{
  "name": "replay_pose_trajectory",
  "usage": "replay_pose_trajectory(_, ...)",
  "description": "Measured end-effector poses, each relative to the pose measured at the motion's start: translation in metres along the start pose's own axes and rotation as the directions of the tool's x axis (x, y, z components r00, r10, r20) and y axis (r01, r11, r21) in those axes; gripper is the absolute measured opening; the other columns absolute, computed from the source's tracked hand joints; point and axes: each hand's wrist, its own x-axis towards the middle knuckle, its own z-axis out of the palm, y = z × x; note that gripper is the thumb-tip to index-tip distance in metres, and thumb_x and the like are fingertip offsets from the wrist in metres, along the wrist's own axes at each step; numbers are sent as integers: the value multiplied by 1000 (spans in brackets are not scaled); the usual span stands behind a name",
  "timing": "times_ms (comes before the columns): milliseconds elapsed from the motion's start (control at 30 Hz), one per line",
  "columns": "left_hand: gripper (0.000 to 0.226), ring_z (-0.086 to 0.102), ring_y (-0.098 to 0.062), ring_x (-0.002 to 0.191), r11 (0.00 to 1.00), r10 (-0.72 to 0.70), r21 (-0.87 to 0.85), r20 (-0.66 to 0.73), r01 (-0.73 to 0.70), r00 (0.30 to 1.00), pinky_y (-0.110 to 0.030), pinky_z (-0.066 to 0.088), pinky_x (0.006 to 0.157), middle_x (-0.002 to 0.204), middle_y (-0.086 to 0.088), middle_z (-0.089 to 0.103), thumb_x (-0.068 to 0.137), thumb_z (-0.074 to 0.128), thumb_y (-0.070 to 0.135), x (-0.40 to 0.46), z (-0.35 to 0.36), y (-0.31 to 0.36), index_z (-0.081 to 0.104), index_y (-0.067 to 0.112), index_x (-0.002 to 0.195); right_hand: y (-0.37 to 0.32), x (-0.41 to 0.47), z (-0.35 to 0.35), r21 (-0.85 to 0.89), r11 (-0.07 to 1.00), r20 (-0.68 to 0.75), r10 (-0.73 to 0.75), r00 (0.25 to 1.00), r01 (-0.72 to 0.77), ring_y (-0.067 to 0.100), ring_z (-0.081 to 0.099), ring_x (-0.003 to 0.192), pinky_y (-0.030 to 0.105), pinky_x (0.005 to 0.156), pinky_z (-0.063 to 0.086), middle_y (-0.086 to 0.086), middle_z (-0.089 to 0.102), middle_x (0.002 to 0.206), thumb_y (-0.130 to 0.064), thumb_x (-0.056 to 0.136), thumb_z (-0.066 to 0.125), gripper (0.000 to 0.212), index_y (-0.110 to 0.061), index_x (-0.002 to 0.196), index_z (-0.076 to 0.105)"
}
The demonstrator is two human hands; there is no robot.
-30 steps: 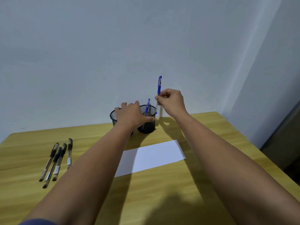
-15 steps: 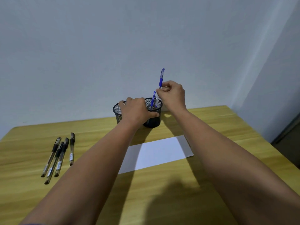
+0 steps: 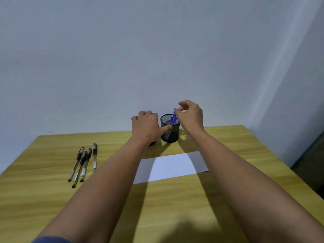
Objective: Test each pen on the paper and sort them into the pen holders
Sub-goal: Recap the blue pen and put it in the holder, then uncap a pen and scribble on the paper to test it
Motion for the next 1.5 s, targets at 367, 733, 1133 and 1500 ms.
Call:
replay_pose_trajectory(367, 41, 53, -26, 125, 984, -179, 9, 96, 179, 979, -42, 49, 95, 134, 2, 62, 97, 55, 40, -85, -31, -143, 61, 25, 135, -65, -96, 85, -3, 993, 413, -110, 904, 122, 12, 67, 76, 27, 76, 52, -13, 68, 72, -16, 88, 74, 8, -19, 87, 81)
replay_pose_trajectory(733, 34, 55, -27, 121, 983, -184, 51, 167, 178, 969, -43, 47, 92, 134, 10, 64, 93, 56, 30, -105, 2, -231, 67, 36, 125, -76, -157, 189, -231, 941, 676, -26, 736, 246, 25, 68, 91, 33, 75, 54, -2, 75, 95, -43, 81, 79, 23, -22, 86, 72)
replay_pose_trajectory(1133, 47, 48, -26, 133, 991, -133, -2, 49, 133, 990, -50, 40, 102, 145, 5, 57, 95, 60, 37, -99, 13, -227, 56, 31, 141, -63, -135, 178, -130, 991, 607, 81, 791, -2, 25, 72, 66, 38, 67, 59, 7, 78, 77, -23, 85, 79, 19, -6, 79, 71)
replay_pose_trajectory(1500, 18, 63, -27, 93, 966, 169, -171, -158, -195, 973, -43, 47, 78, 94, 7, 74, 95, 64, 36, -89, -18, -141, 76, 27, 105, -57, -100, 78, 405, 783, 567, 191, 802, -472, 11, 61, 58, 21, 49, 52, 2, 70, 77, -24, 103, 71, 15, -11, 95, 73)
